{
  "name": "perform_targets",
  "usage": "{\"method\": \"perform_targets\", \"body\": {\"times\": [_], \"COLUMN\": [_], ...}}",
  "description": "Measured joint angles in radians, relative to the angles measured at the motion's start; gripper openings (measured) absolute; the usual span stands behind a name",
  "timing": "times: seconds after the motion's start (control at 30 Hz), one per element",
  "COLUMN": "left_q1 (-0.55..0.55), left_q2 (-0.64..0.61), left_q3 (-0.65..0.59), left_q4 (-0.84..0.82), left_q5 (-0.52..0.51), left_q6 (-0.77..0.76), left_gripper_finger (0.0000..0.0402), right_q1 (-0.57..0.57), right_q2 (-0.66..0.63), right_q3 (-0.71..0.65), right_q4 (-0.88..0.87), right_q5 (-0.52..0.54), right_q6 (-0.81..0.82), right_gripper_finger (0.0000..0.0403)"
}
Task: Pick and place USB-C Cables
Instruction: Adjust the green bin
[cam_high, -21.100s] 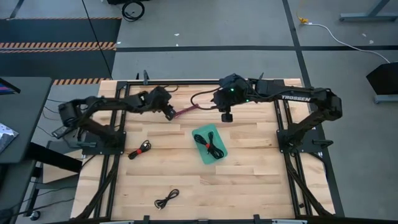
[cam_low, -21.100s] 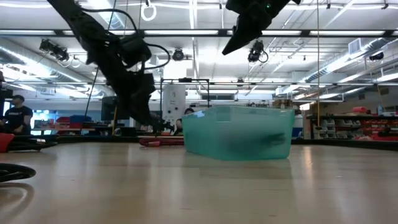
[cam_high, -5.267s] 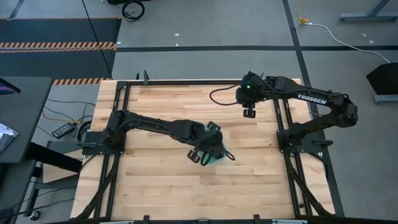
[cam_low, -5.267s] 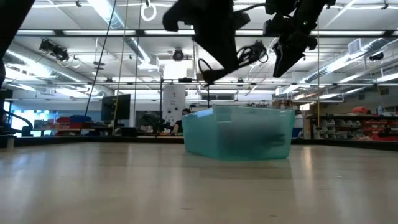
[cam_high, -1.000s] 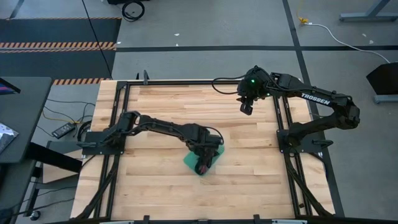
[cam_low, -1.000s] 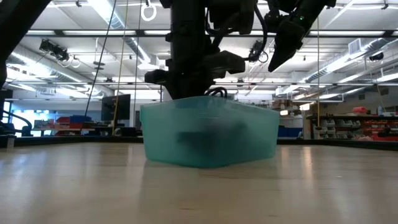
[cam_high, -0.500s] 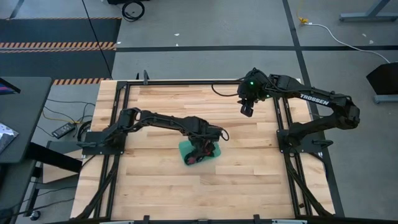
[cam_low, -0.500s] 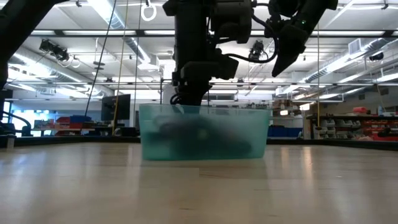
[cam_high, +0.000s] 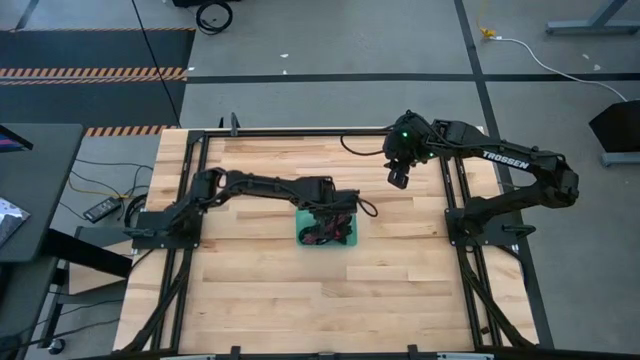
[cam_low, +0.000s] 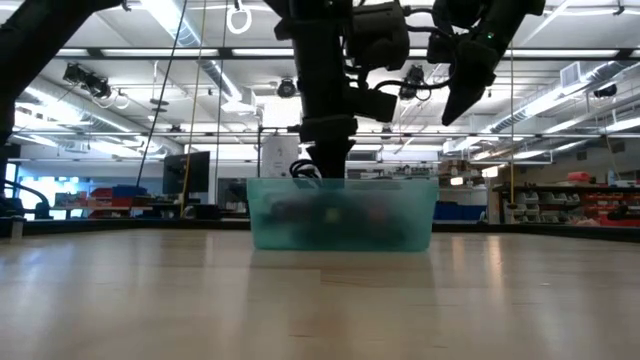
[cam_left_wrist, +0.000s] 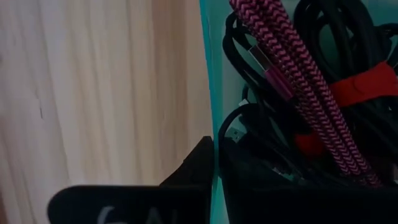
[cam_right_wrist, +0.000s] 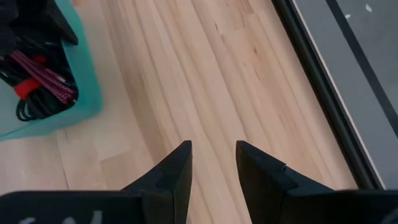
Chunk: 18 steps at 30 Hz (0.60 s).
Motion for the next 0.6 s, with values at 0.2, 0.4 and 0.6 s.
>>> {"method": "perform_targets", "body": {"times": [0.2,0.4,0.6], "left_q1": [0.030,0.055,0.042], "left_q2": [0.000,0.000,0.000], "left_q3": [0.000,0.000,0.000], "left_q4": [-0.002,-0.001,0.001], "left_q5": [0.001,0.000,-0.004], "left_q6": [0.023,0.038,0.037], "left_gripper_finger": [0.0020,0.0020,0.0020], "right_q1": [0.005,0.033,0.063], "right_q2": [0.000,0.000,0.000], "right_q3": [0.000,0.000,0.000], "right_q4": [-0.002,-0.002,0.000], "right_q5": [0.000,0.000,0.000], "right_q6": [0.014,0.002,-0.008], "right_gripper_finger": [0.0130,0.0130,0.0130]}}
